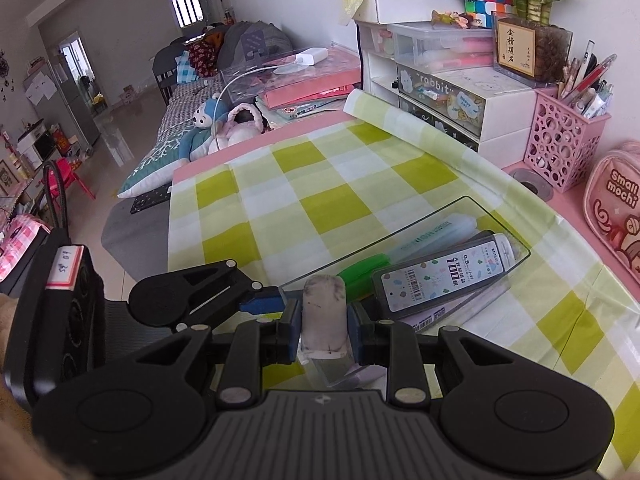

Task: Organize stationery
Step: 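Lift the white eraser with the right tool and lower it into the box, then open the right tool to release the eraser and withdraw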

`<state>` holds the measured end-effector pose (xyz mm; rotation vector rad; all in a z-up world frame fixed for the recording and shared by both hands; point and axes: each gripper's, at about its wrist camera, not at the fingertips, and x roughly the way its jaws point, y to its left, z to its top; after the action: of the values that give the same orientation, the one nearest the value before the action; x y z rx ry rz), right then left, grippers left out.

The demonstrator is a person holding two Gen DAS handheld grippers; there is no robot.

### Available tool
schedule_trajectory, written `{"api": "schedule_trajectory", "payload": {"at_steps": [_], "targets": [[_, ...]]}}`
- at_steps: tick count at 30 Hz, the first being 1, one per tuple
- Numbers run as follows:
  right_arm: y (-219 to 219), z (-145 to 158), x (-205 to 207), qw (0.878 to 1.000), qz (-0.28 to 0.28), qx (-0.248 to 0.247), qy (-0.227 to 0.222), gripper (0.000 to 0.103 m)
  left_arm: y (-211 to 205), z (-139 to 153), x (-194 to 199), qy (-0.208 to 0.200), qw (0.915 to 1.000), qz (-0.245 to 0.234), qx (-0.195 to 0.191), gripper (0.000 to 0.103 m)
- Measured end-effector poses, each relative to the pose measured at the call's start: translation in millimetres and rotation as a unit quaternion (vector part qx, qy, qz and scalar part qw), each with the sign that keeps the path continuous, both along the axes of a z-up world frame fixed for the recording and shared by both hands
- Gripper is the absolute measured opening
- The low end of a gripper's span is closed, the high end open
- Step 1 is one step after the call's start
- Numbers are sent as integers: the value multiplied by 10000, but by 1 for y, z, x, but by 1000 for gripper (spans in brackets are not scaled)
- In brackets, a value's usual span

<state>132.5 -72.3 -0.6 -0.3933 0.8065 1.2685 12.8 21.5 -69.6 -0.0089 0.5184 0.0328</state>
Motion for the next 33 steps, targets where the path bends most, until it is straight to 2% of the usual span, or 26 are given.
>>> {"api": "schedule_trajectory", "payload": {"at_steps": [5, 8, 17, 26, 33], "targets": [[3, 6, -7, 9991, -7, -117, -407, 28, 0, 0, 0, -3, 10000, -4, 5, 74], [2, 6, -8, 9988, 12, -122, -474, 28, 0, 0, 0, -4, 10000, -5, 0, 74], [-2, 5, -6, 9993, 40, -61, -359, 27, 0, 0, 0, -3, 10000, -4, 2, 74], [-11, 1, -2, 9999, 54, 116, 4, 28, 0, 0, 0, -4, 10000, -4, 2, 74], [-10, -6, -3, 9999, 94, -21, 45, 25, 0, 0, 0, -4, 10000, -4, 2, 74]]}}
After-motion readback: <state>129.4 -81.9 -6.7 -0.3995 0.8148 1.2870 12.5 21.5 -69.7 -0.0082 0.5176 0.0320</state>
